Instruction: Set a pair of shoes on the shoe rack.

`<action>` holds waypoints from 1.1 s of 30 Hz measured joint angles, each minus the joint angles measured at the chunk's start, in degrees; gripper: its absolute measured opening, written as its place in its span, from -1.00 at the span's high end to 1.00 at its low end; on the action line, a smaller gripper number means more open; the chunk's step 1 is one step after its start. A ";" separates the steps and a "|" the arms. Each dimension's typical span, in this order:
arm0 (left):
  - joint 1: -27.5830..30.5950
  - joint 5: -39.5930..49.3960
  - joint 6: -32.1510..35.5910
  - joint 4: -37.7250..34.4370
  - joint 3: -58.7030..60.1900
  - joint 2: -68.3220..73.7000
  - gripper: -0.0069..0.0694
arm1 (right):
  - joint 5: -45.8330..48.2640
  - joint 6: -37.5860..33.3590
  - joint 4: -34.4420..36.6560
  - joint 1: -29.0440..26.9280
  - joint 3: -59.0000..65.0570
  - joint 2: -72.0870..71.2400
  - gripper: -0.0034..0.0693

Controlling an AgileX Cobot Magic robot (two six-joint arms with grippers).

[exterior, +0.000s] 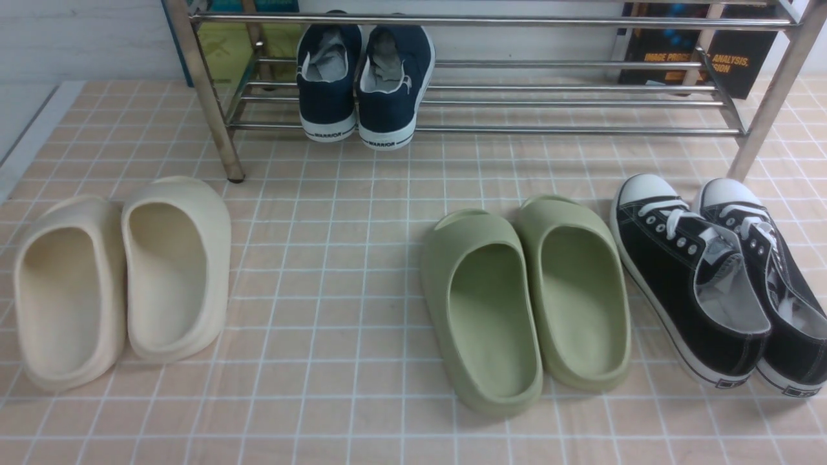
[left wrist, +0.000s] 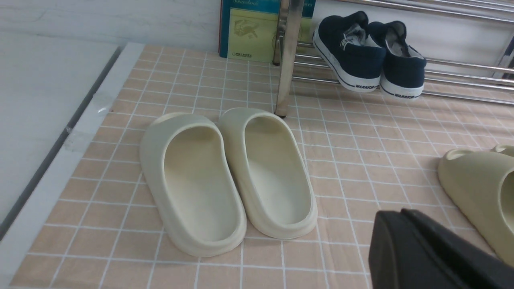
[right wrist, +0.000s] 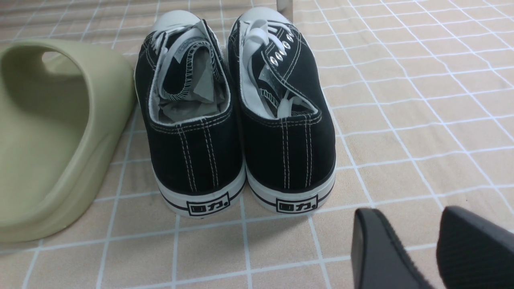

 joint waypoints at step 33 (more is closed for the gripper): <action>12.26 -27.30 10.06 -7.73 32.66 0.00 0.76 | 0.00 0.00 0.00 -0.05 0.00 0.00 0.25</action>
